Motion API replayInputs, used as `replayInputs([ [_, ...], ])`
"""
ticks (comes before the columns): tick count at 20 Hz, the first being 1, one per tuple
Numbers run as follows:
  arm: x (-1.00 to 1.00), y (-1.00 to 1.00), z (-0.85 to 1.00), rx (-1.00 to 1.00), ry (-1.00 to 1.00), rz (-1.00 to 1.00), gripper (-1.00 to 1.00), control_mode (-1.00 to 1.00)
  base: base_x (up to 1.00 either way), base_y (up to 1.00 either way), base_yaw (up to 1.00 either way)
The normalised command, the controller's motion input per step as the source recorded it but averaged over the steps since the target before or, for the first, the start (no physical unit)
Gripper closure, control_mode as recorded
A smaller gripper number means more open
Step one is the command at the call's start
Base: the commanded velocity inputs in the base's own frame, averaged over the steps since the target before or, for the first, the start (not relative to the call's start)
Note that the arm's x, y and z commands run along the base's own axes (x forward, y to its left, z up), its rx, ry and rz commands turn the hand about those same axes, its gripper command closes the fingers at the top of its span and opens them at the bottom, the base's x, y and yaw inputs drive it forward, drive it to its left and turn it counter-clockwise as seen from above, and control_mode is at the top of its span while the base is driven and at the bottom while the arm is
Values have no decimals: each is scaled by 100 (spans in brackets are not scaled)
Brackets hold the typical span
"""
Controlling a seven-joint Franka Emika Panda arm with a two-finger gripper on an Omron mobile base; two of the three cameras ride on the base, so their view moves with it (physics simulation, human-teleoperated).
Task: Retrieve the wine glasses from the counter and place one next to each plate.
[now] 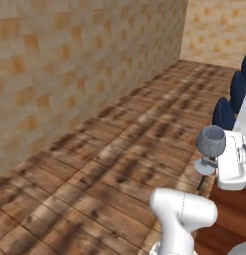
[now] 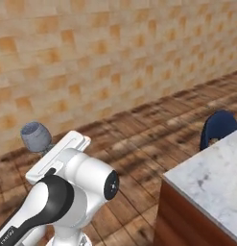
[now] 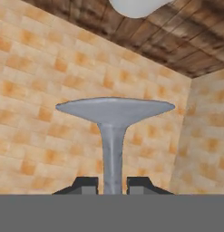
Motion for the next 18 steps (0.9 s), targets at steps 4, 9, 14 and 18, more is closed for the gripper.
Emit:
replayInputs([
  [4,0,0,0,0,0,0,100,100,99,99,-36],
  [9,0,0,0,0,0,0,100,100,85,96,-34],
  [14,0,0,0,0,0,0,100,100,84,94,-43],
  [18,0,0,0,0,0,0,100,100,71,40,-69],
])
